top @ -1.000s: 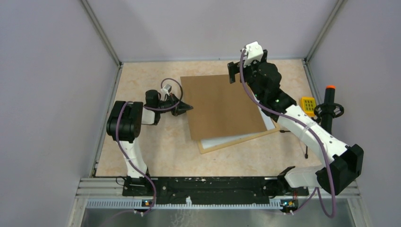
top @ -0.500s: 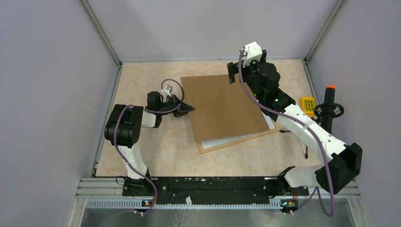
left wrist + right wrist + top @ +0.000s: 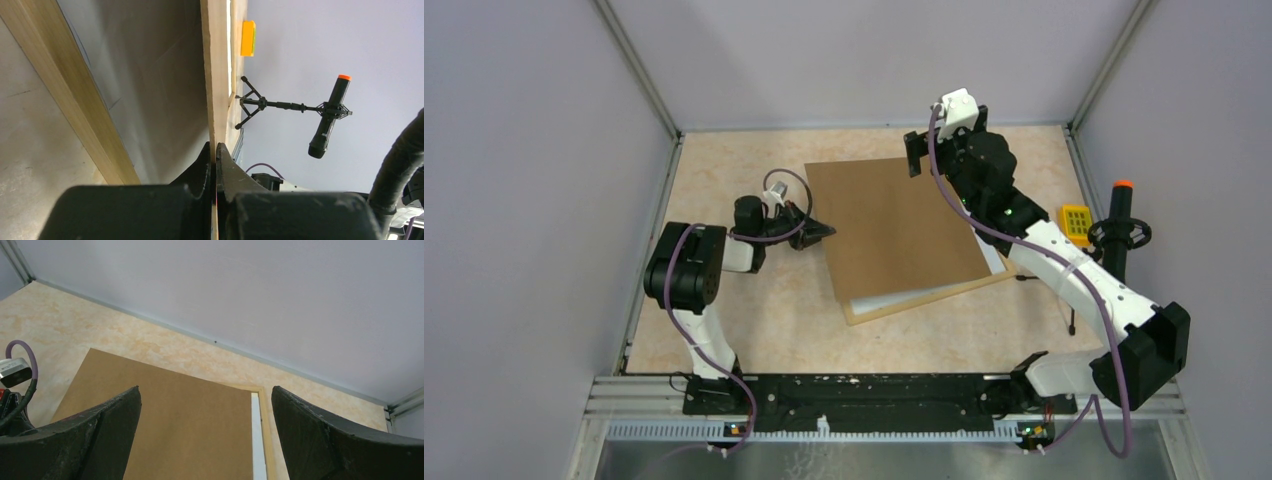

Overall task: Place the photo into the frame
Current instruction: Place the photo frame item in the photo frame.

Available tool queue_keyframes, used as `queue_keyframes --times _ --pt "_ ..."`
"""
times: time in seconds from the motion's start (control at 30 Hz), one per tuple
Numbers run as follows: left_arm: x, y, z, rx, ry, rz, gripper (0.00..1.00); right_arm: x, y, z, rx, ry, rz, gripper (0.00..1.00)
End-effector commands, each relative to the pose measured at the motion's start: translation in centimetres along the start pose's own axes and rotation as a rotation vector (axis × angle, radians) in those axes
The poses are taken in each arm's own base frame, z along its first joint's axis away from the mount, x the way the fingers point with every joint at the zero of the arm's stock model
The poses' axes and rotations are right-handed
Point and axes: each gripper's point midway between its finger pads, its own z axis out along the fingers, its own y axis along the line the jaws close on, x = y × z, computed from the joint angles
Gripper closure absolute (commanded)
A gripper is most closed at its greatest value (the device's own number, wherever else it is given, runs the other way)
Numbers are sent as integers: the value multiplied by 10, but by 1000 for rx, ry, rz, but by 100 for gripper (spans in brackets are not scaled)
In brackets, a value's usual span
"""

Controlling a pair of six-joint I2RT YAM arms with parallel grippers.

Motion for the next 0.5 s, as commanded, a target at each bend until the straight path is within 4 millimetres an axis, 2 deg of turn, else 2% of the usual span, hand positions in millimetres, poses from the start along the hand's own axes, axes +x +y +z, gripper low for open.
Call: queue_keyframes --times 0.0,0.17,0.47 --pt "-8 -15 8 54 -22 100 100 -18 -9 2 24 -44 5 1" --pt "-6 -6 15 17 -14 78 100 -18 -10 2 28 -41 3 1" --pt "-3 -5 28 2 -20 93 100 -15 -8 4 22 -37 2 1"
